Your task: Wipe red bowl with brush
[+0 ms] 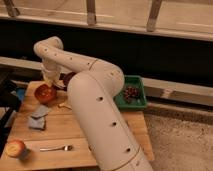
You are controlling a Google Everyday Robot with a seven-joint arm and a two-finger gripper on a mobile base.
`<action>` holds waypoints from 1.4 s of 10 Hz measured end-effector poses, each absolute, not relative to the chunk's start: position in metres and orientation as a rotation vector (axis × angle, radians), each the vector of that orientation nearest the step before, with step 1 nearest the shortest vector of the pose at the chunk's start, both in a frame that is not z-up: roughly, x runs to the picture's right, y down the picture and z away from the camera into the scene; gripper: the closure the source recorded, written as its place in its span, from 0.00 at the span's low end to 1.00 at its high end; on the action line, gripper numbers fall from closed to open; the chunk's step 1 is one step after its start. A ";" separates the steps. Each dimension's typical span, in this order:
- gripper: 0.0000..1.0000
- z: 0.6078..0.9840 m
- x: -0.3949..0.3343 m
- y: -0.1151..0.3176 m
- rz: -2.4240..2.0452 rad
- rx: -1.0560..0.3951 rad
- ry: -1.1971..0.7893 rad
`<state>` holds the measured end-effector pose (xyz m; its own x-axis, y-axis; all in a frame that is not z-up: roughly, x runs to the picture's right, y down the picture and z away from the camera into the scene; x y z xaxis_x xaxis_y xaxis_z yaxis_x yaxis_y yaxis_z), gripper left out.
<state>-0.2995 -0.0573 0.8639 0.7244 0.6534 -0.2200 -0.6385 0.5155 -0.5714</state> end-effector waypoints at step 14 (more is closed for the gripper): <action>1.00 0.833 -0.332 -0.029 0.697 -0.685 -0.030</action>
<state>-0.3315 -0.0294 0.8330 0.7757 0.6002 -0.1950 -0.5814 0.5595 -0.5907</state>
